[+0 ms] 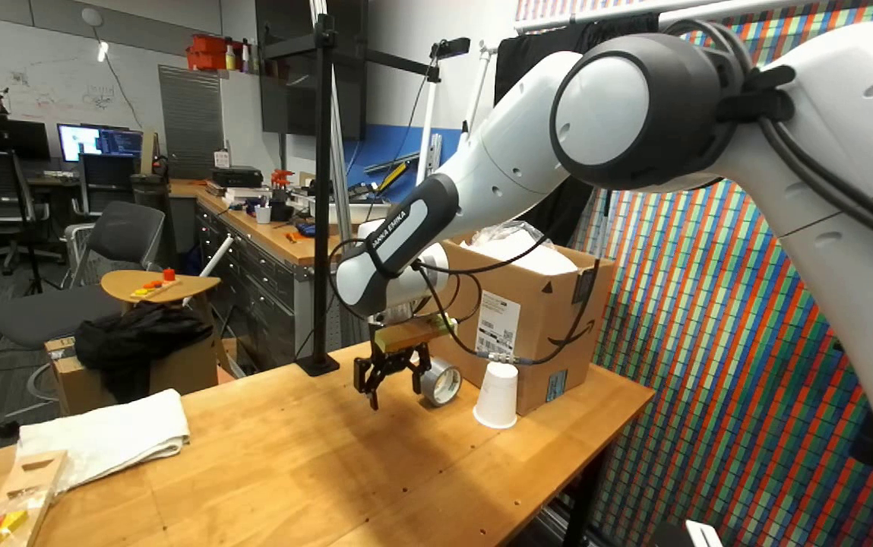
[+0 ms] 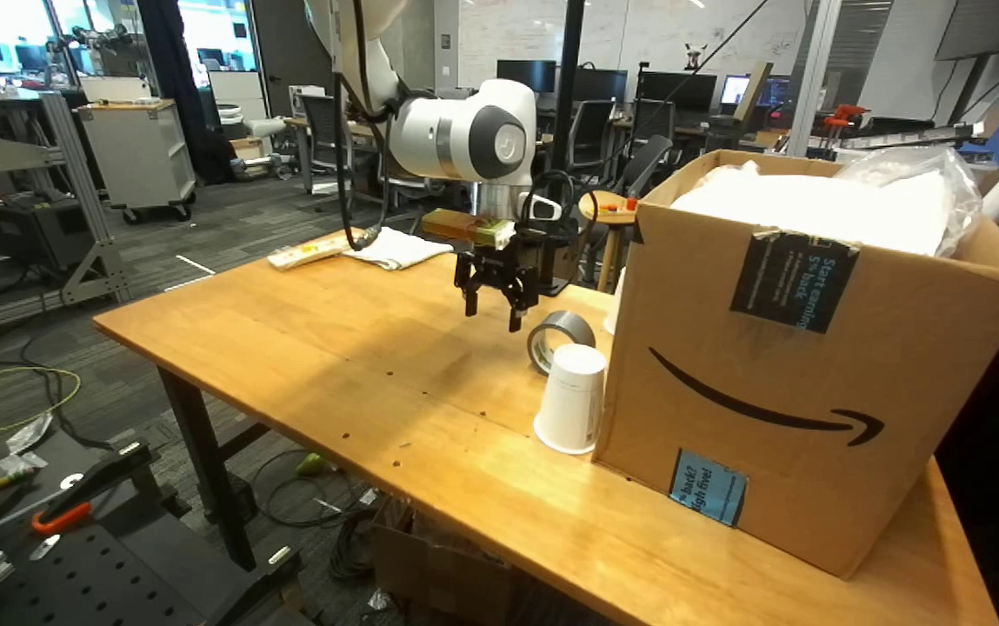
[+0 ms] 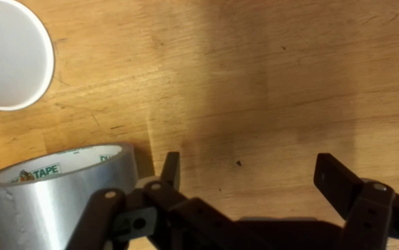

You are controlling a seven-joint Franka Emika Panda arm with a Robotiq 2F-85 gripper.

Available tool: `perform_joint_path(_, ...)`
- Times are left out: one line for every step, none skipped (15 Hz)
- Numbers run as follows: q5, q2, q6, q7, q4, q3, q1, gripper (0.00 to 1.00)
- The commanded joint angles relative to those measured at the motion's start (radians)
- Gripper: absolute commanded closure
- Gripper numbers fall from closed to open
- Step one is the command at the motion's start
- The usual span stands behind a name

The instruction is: Roll the tape towards the box

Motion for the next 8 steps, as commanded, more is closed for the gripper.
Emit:
perform_joint_path(0.020,0.028,0.010,-0.057,0.055,-0.005,-0.017,0.00)
perform_joint_path(0.022,0.035,0.009,-0.067,0.066,-0.005,-0.024,0.00)
perform_joint_path(0.024,0.041,0.008,-0.074,0.075,-0.005,-0.030,0.00)
perform_joint_path(0.026,0.046,0.007,-0.080,0.081,-0.007,-0.039,0.00)
perform_joint_path(0.029,0.050,0.007,-0.087,0.083,-0.008,-0.049,0.00)
perform_joint_path(0.031,0.053,0.005,-0.090,0.085,-0.011,-0.059,0.00)
perform_joint_path(0.030,0.056,0.004,-0.091,0.087,-0.014,-0.067,0.00)
perform_joint_path(0.030,0.059,0.003,-0.093,0.091,-0.017,-0.076,0.00)
